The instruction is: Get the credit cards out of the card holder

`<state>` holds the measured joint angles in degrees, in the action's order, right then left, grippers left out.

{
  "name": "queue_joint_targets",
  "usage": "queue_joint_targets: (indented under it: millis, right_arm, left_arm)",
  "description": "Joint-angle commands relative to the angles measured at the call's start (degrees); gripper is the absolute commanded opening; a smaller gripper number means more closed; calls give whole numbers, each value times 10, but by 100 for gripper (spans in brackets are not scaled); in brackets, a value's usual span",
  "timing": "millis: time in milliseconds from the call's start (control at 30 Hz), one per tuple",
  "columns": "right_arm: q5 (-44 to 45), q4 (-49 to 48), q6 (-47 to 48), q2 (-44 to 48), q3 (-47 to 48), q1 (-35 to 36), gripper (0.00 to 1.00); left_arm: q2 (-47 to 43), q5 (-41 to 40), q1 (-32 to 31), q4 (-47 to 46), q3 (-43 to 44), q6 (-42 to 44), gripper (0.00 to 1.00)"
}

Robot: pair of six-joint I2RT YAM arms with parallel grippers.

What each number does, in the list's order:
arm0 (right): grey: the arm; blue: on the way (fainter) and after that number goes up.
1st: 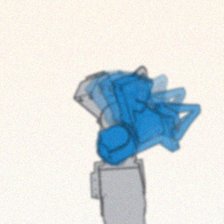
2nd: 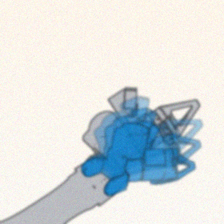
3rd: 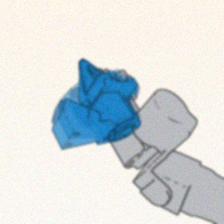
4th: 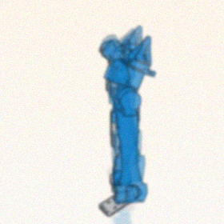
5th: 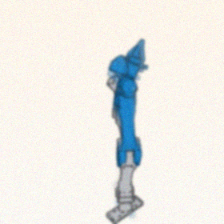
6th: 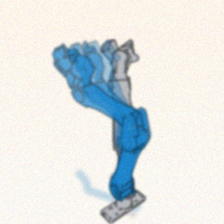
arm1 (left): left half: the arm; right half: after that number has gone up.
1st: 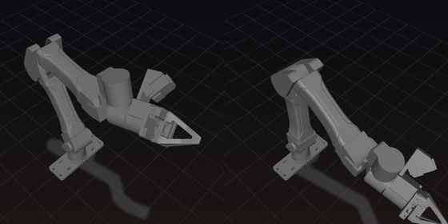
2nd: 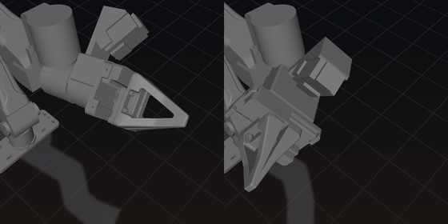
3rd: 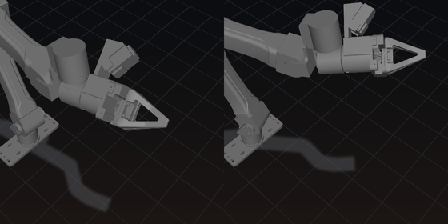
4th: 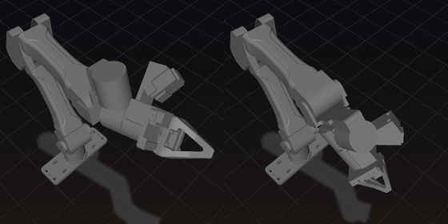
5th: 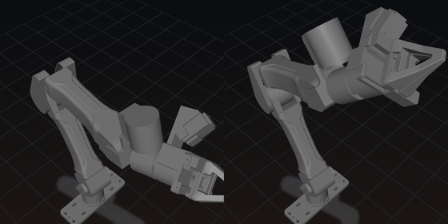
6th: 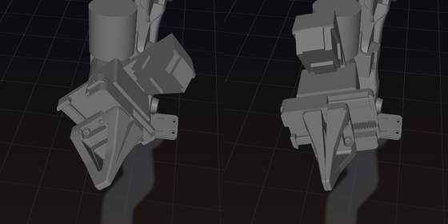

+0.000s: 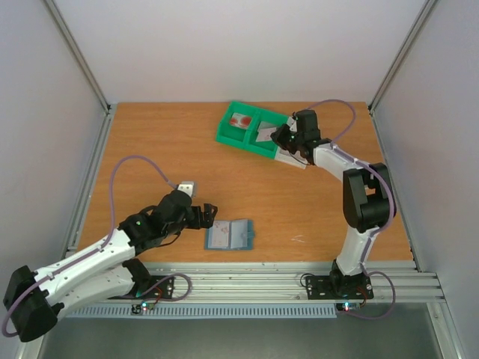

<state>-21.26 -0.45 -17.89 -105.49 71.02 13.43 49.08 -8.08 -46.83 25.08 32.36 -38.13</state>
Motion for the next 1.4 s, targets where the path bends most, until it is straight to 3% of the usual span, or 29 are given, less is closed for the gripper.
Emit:
queue_joint_targets:
  millis: [0,233,933,1367]
  right_arm:
    - [50,83,33,-48,74,-8,1]
    - [79,121,24,-109,156,-17,1]
    - [19,34,-65,-216,229,-42,1]
    - [31,105,-51,-256,301,-52,4]
  left_arm:
    - [11,4,3,-32,13,15,99]
    - [10,-7,3,-23,11,13,99]
    - [29,7,3,-32,18,35,99]
    - [39,9,3,-41,23,39,99]
